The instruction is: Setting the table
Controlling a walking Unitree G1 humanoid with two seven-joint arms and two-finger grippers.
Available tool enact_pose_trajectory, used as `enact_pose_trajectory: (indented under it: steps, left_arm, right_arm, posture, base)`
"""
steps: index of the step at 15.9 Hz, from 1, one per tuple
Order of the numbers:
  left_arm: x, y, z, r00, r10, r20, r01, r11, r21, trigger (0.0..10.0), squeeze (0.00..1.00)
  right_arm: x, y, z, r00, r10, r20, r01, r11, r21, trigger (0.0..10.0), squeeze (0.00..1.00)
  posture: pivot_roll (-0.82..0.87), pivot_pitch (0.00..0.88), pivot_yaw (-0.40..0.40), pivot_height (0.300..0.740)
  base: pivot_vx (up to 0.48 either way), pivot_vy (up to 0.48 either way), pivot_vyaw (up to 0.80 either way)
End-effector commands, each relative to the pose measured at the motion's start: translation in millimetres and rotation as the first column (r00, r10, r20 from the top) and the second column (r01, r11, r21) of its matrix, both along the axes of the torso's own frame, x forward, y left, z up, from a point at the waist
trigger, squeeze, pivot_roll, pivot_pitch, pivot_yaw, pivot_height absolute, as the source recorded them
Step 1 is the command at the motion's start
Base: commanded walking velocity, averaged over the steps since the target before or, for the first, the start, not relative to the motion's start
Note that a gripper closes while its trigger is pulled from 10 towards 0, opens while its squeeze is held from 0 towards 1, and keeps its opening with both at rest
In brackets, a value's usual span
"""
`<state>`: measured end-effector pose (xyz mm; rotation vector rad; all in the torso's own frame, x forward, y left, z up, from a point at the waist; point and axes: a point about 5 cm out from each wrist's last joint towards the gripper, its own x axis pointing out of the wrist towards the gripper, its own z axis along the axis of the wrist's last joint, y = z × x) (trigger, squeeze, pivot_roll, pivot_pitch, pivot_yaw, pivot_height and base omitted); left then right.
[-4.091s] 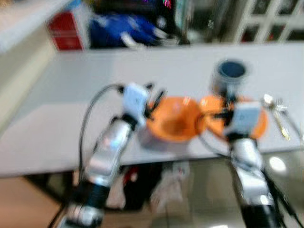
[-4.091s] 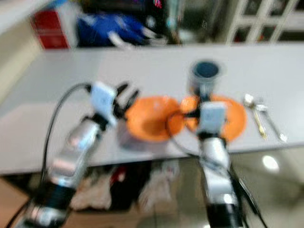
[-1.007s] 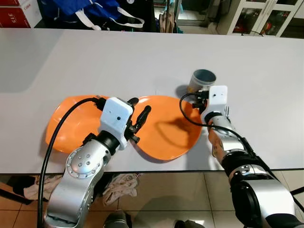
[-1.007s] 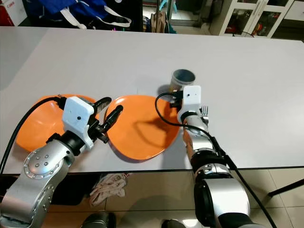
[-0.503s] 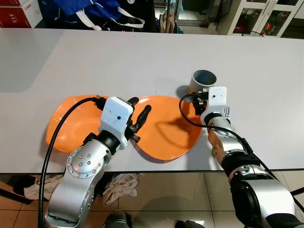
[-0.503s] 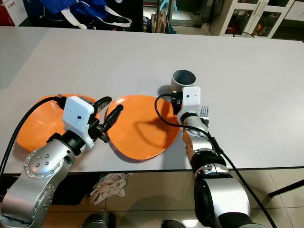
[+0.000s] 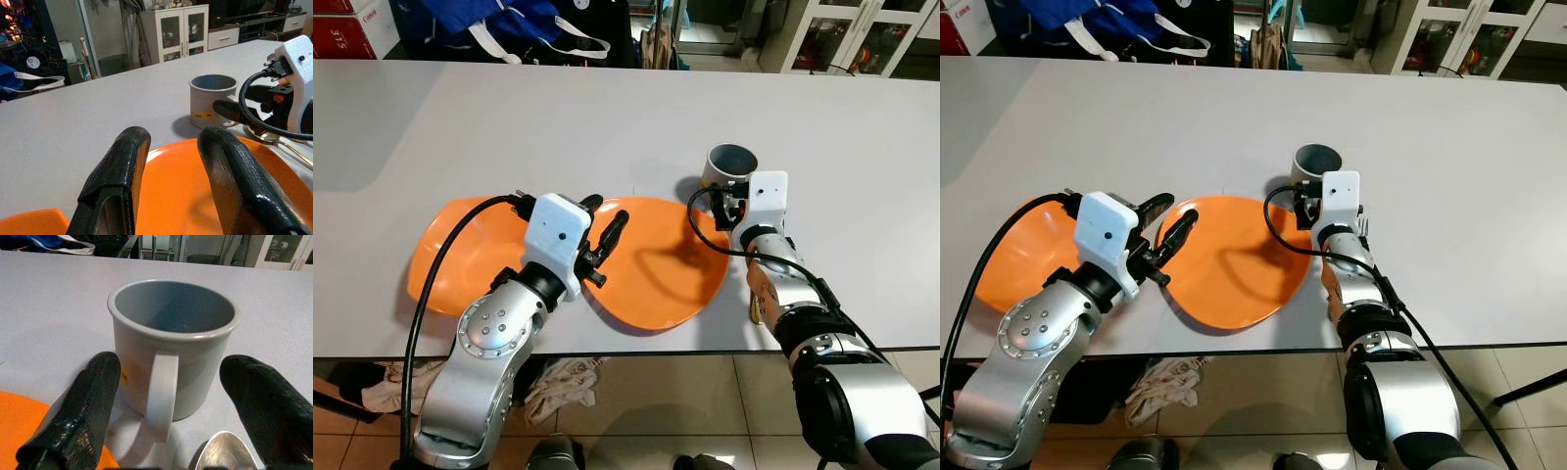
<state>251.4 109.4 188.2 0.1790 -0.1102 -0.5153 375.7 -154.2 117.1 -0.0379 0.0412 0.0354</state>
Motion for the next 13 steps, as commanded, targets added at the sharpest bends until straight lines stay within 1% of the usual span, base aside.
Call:
enact_pose_trajectory:
  steps: [1,5,7,8,9,11,13]
  left_arm:
    - [1.4,-3.2,-0.5,1.000,-0.012,0.000,0.012,1.000,-0.003,10.0,0.00]
    - [13.0,-8.3,-4.1,1.000,-0.020,0.006,0.020,1.000,-0.019,10.0,0.00]
    - [17.8,-11.9,-4.1,1.000,-0.024,0.018,0.024,0.999,-0.026,10.0,0.00]
    - [23.7,-14.8,-4.2,0.999,-0.023,0.026,0.024,0.999,-0.033,10.0,0.00]
    - [25.9,-16.4,-4.6,0.999,-0.025,0.029,0.026,0.999,-0.038,10.0,0.00]
    - [35.5,-22.4,-5.7,0.999,-0.033,0.042,0.035,0.998,-0.058,10.0,0.00]
    - [43.5,-23.0,-7.9,0.999,-0.027,0.045,0.029,0.998,-0.063,10.0,0.00]
  right_arm:
    - [0.8,-3.4,0.8,1.000,-0.010,-0.002,0.010,1.000,-0.006,10.0,0.00]
    - [1.5,4.4,3.9,0.999,0.031,0.011,-0.031,1.000,0.002,10.0,0.00]
    - [2.4,6.5,9.1,0.998,0.040,0.039,-0.040,0.999,-0.003,10.0,0.00]
    - [4.2,5.5,16.5,0.997,0.043,0.071,-0.042,0.999,-0.011,10.0,0.00]
    - [4.6,4.1,21.8,0.994,0.044,0.100,-0.042,0.999,-0.019,10.0,0.00]
    - [3.8,-6.6,40.2,0.977,0.018,0.214,-0.006,0.999,-0.054,10.0,0.00]
    - [0.5,-15.3,45.4,0.966,-0.019,0.256,0.035,0.998,-0.057,10.0,0.00]
  posture:
    - [0.23,0.058,-0.028,0.740]
    - [0.19,0.000,-0.031,0.740]
    - [0.17,0.000,-0.033,0.740]
    - [0.16,0.000,-0.030,0.740]
    - [0.15,0.000,-0.029,0.740]
    - [0.12,0.000,-0.021,0.740]
    - [0.09,0.000,-0.013,0.740]
  base:
    - [0.000,0.000,0.00]
    - [0.000,0.000,0.00]
    - [0.000,0.000,0.00]
    - [0.000,0.000,0.00]
    - [0.000,0.000,0.00]
    - [0.000,0.000,0.00]
    - [0.000,0.000,0.00]
